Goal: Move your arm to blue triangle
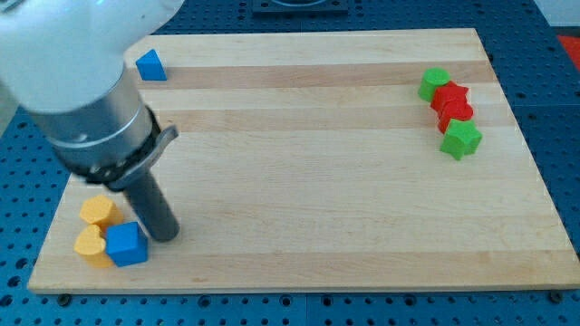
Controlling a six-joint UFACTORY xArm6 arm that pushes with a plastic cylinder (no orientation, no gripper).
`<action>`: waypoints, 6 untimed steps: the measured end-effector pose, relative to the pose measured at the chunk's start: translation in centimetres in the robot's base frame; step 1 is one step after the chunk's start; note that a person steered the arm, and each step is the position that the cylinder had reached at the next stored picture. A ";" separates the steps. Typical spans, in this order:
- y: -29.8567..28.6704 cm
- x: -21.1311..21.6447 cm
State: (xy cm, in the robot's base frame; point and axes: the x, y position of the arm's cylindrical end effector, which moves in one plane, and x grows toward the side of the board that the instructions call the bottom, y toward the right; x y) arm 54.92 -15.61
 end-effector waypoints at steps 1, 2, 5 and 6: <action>2.0 -6.4; 0.6 -11.1; -12.1 -23.1; -14.9 -25.3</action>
